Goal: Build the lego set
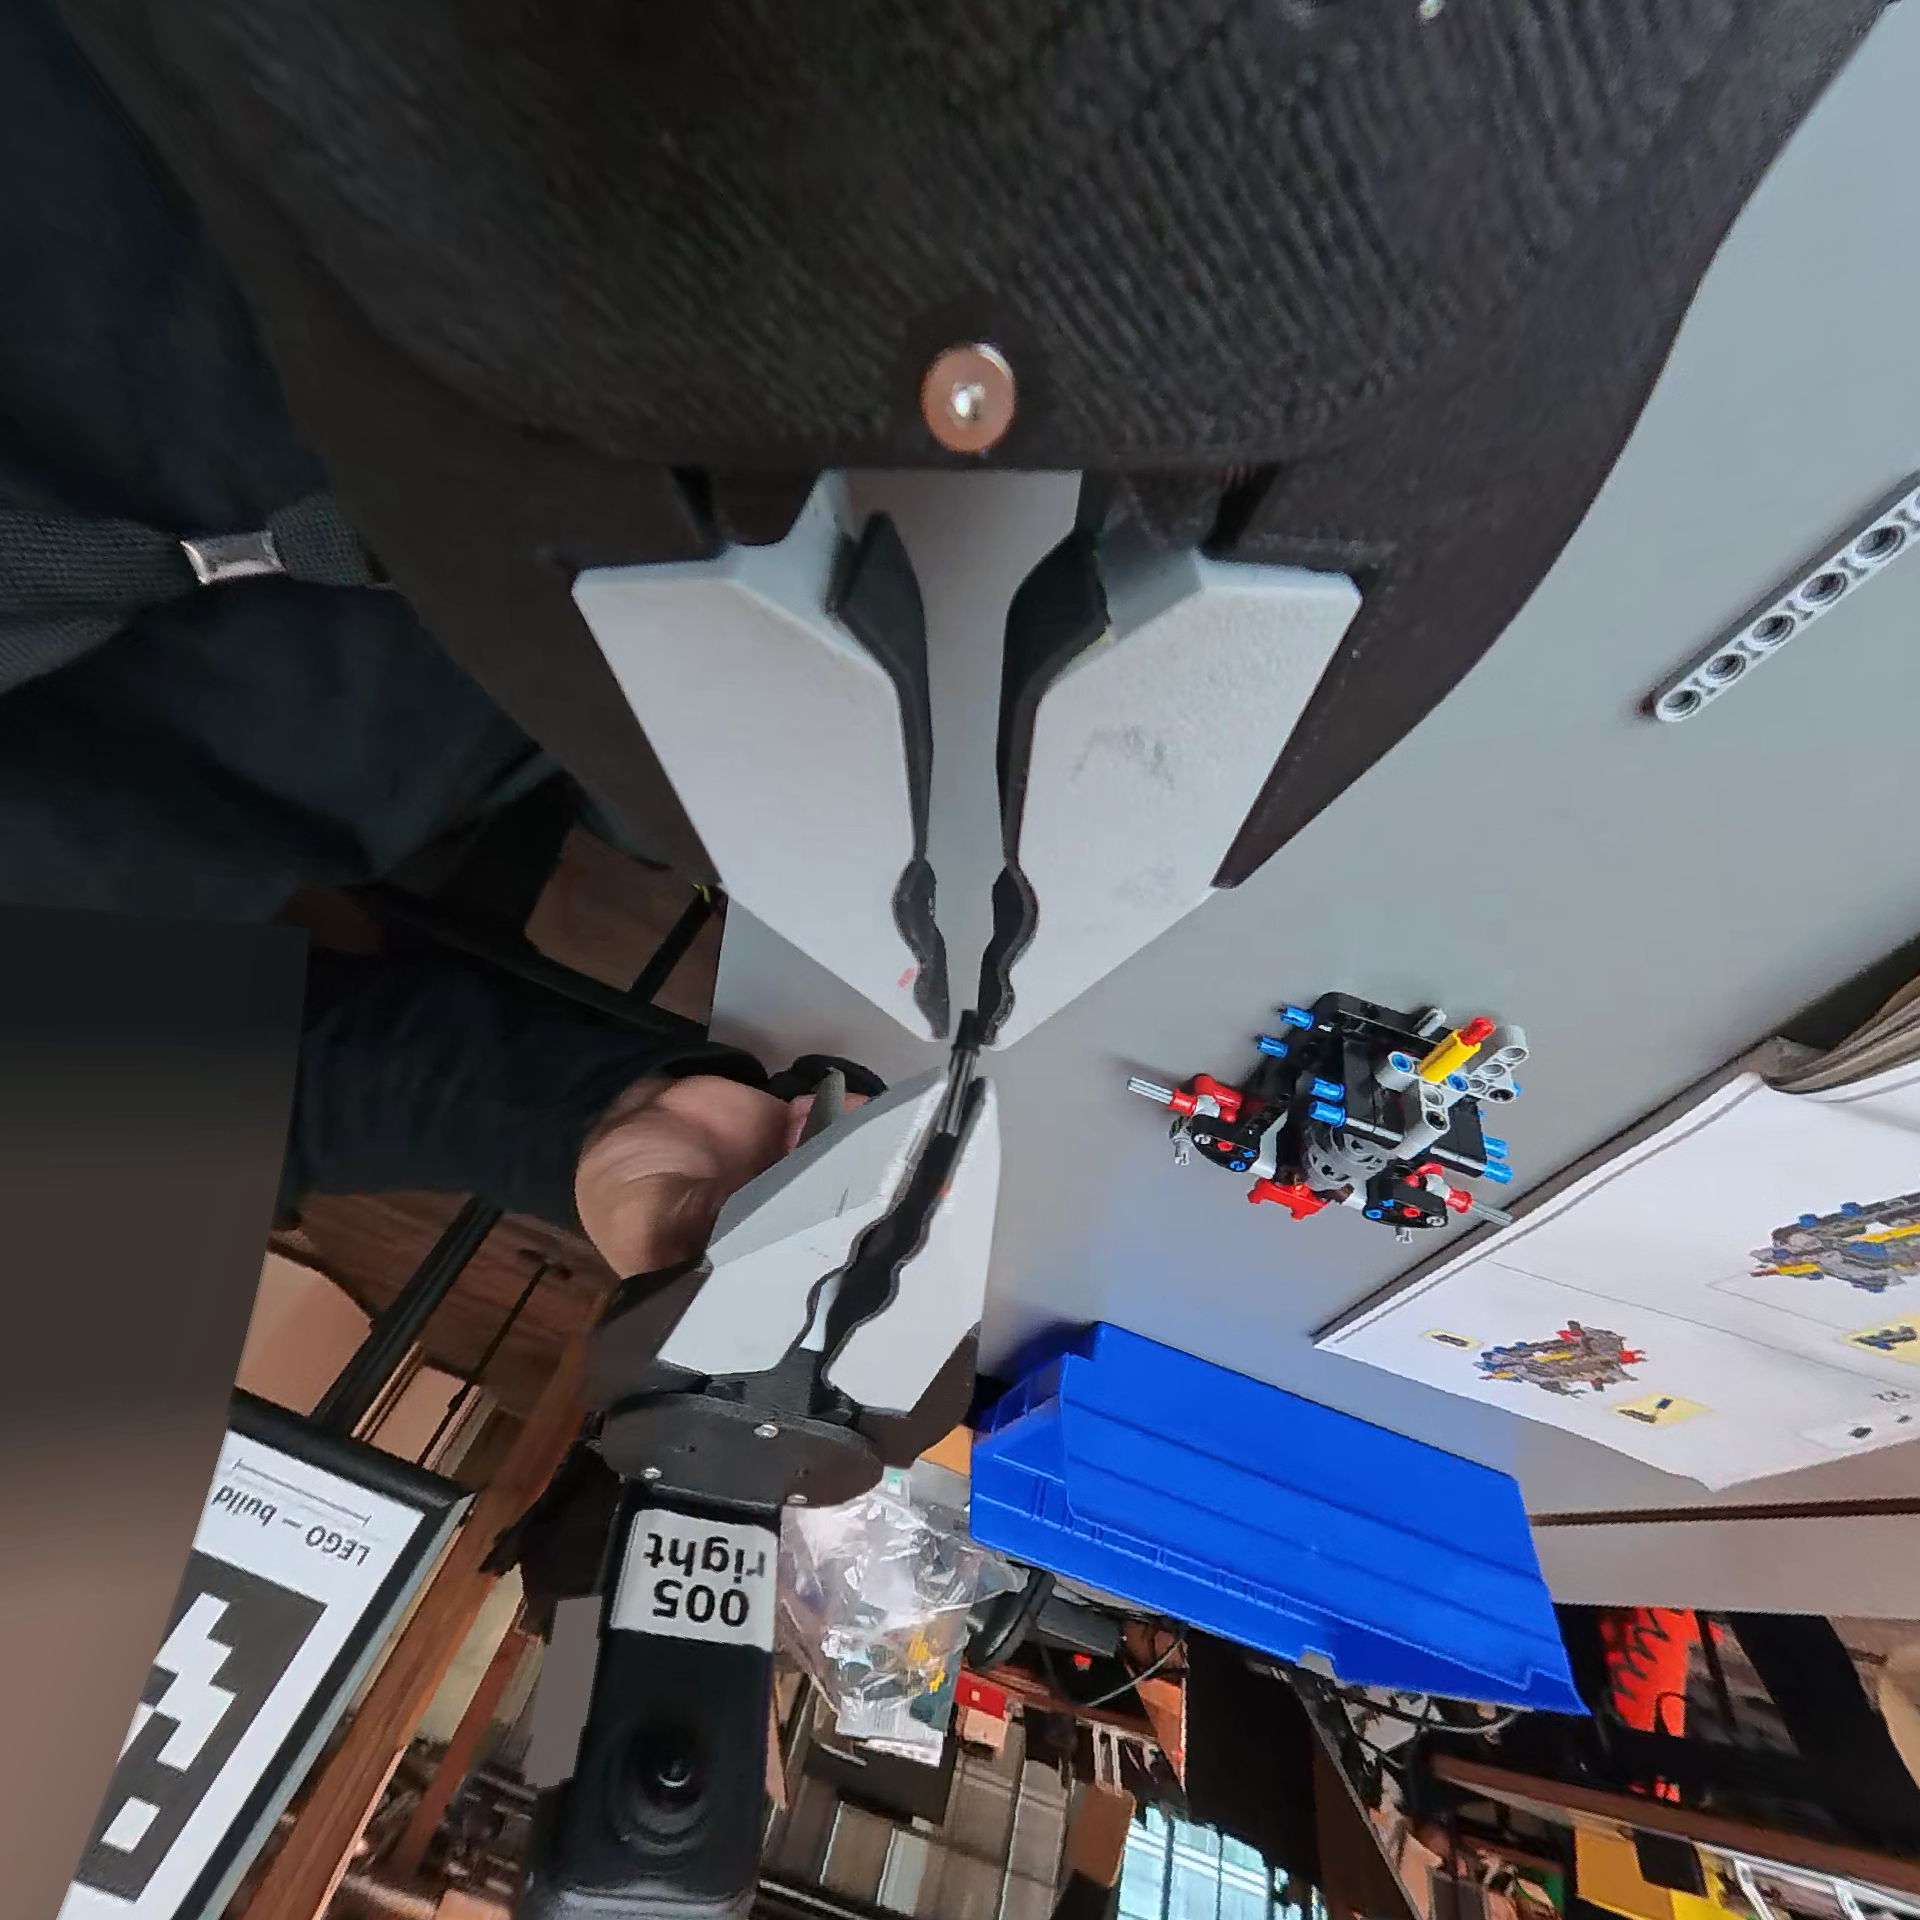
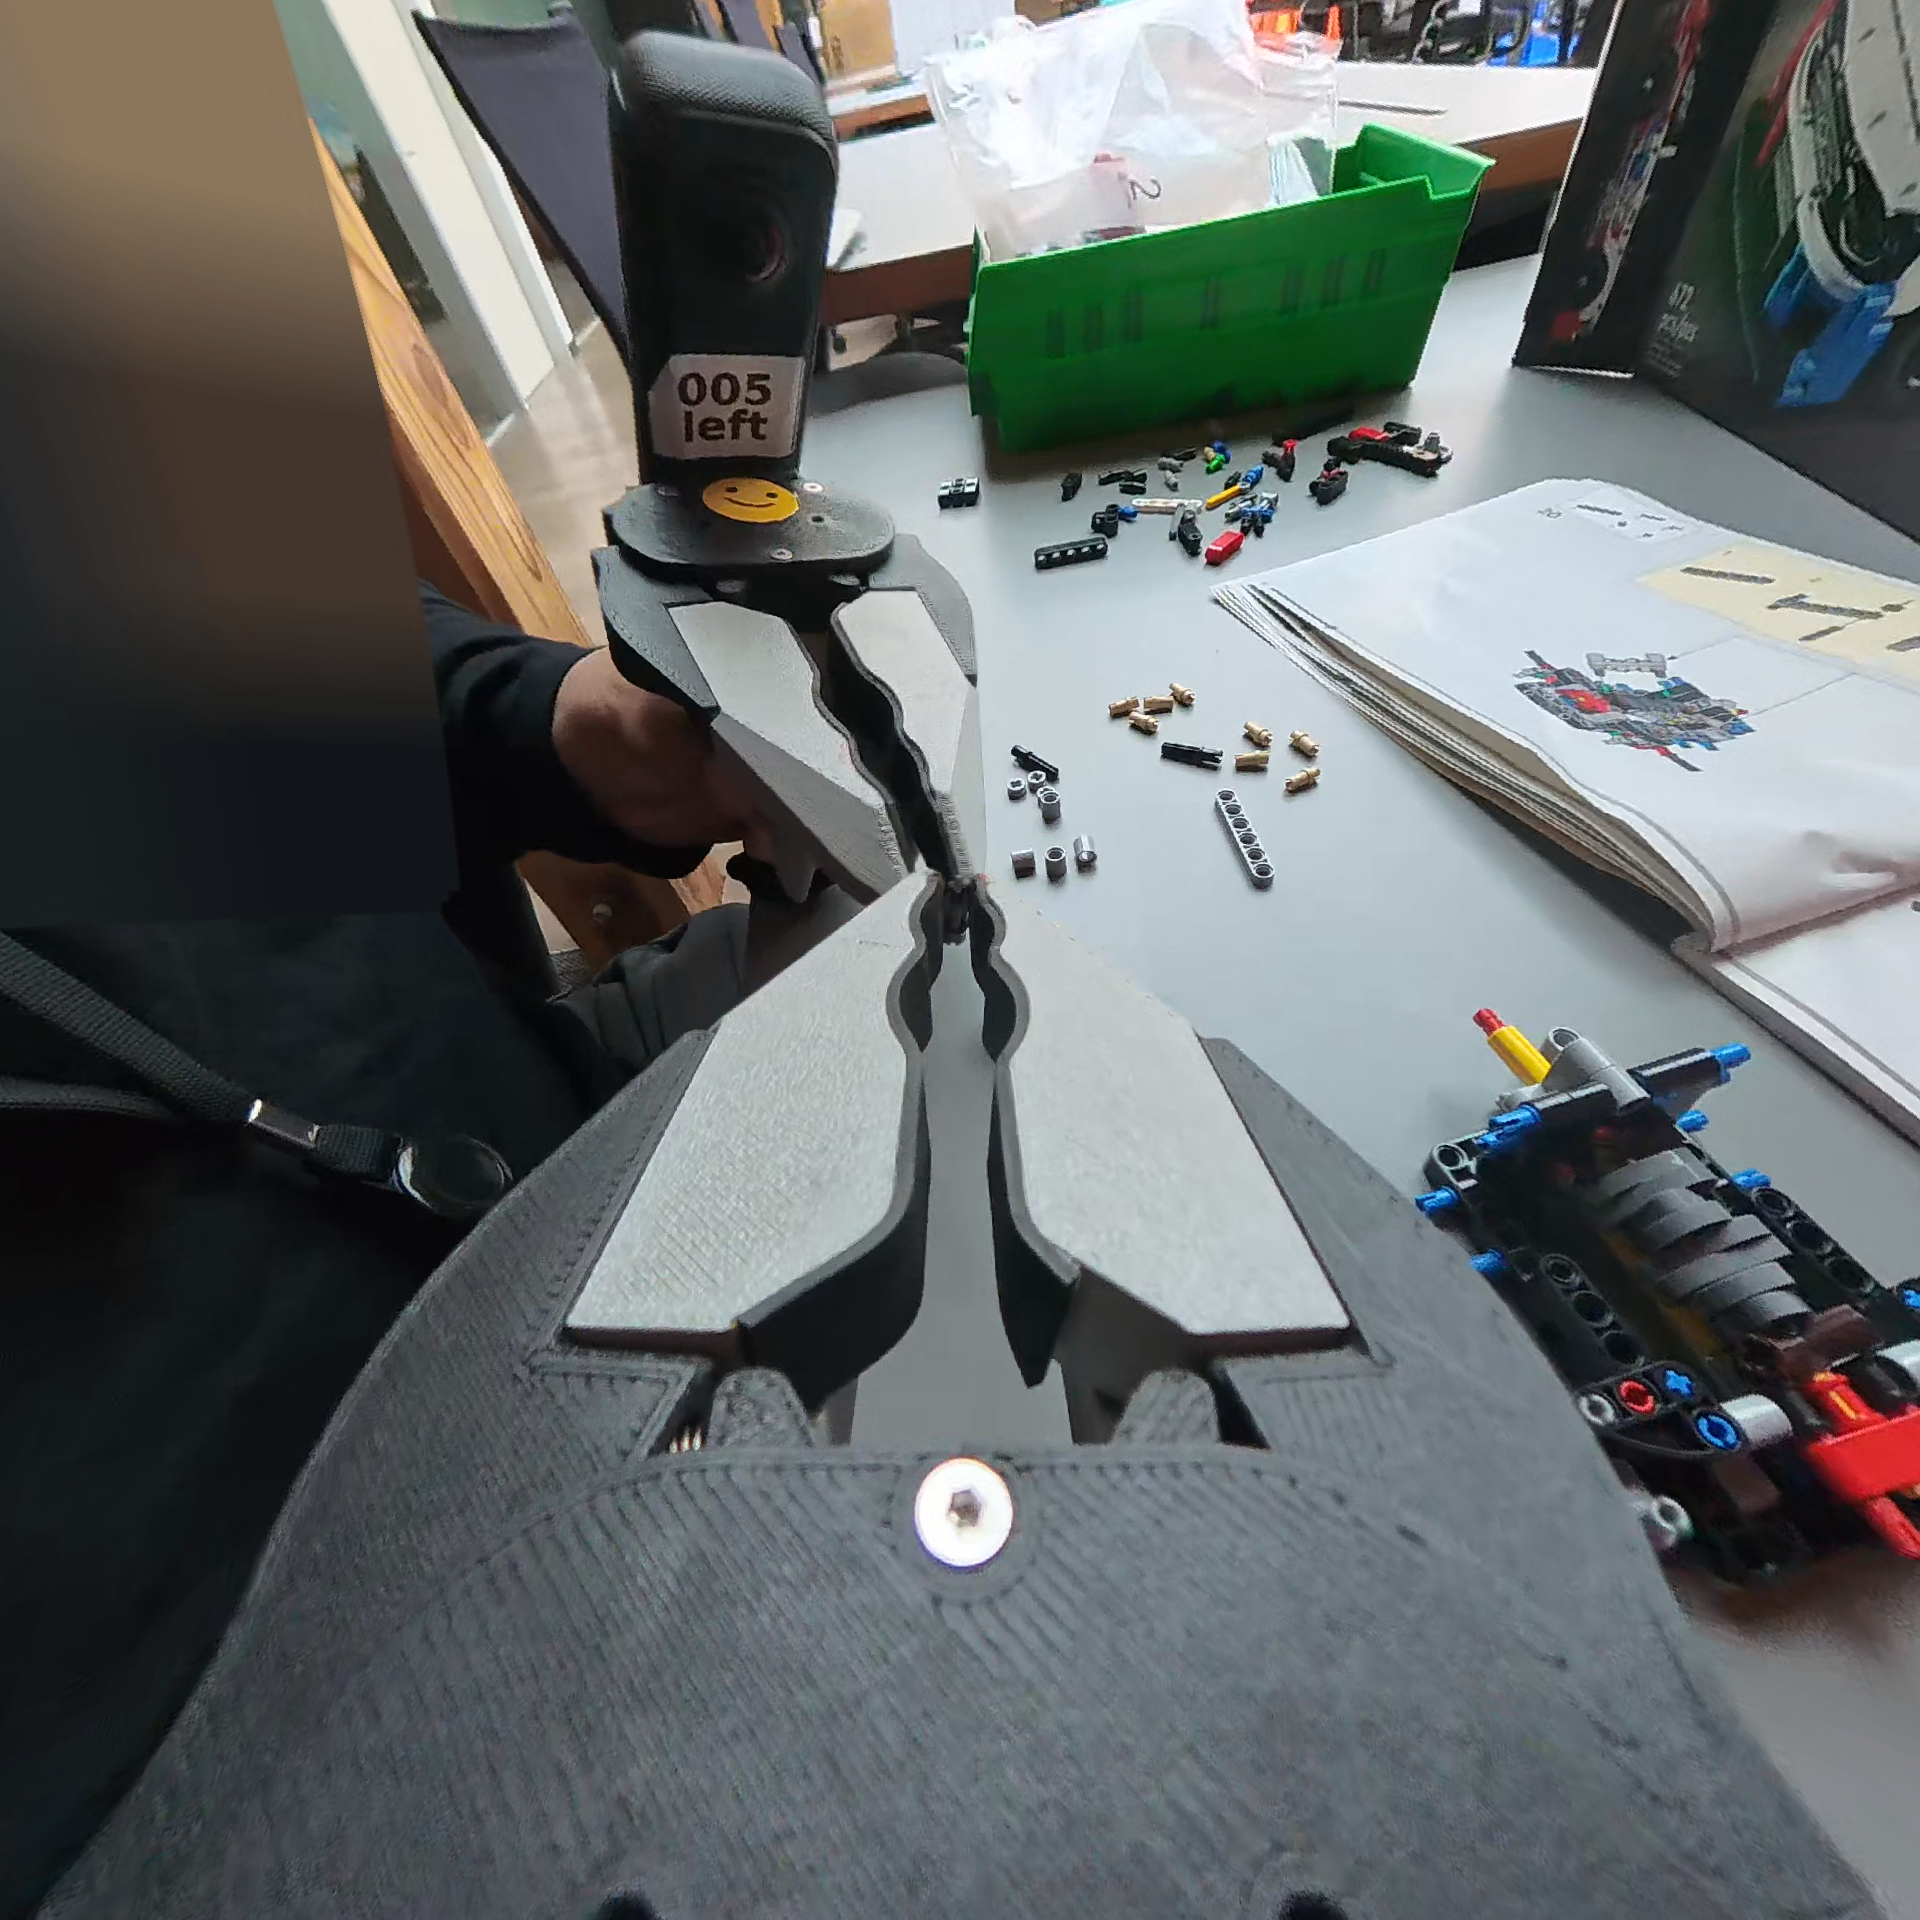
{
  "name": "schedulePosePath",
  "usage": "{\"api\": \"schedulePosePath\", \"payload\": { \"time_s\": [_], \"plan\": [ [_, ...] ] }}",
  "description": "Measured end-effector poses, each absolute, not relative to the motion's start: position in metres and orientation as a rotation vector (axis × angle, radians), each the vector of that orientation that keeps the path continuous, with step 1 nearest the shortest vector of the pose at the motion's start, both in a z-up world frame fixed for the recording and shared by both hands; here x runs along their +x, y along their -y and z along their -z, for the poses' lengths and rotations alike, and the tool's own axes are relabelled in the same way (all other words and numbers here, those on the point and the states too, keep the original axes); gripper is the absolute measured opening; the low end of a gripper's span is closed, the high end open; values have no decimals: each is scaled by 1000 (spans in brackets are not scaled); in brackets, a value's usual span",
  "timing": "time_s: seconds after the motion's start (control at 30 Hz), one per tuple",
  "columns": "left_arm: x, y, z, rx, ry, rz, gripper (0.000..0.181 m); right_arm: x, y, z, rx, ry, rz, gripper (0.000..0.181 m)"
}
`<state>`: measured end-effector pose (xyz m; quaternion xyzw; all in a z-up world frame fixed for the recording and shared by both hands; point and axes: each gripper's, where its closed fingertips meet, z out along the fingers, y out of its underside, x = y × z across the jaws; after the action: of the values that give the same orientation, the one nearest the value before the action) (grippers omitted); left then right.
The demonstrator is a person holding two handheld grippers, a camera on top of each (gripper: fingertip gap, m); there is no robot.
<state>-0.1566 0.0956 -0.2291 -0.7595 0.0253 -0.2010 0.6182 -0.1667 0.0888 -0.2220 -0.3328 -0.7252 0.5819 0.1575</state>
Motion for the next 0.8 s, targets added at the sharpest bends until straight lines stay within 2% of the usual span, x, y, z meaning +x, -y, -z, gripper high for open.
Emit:
{"api": "schedulePosePath", "payload": {
  "time_s": [0.1, 0.8],
  "plan": [
    [-154, -97, 233, -1769, -65, 459, 7, -167, -86, 226, -963, 2086, -1680, 1],
    [-147, -96, 234, -1767, -93, 503, 3, -165, -78, 219, -964, 2054, -1804, 0]
  ]
}}
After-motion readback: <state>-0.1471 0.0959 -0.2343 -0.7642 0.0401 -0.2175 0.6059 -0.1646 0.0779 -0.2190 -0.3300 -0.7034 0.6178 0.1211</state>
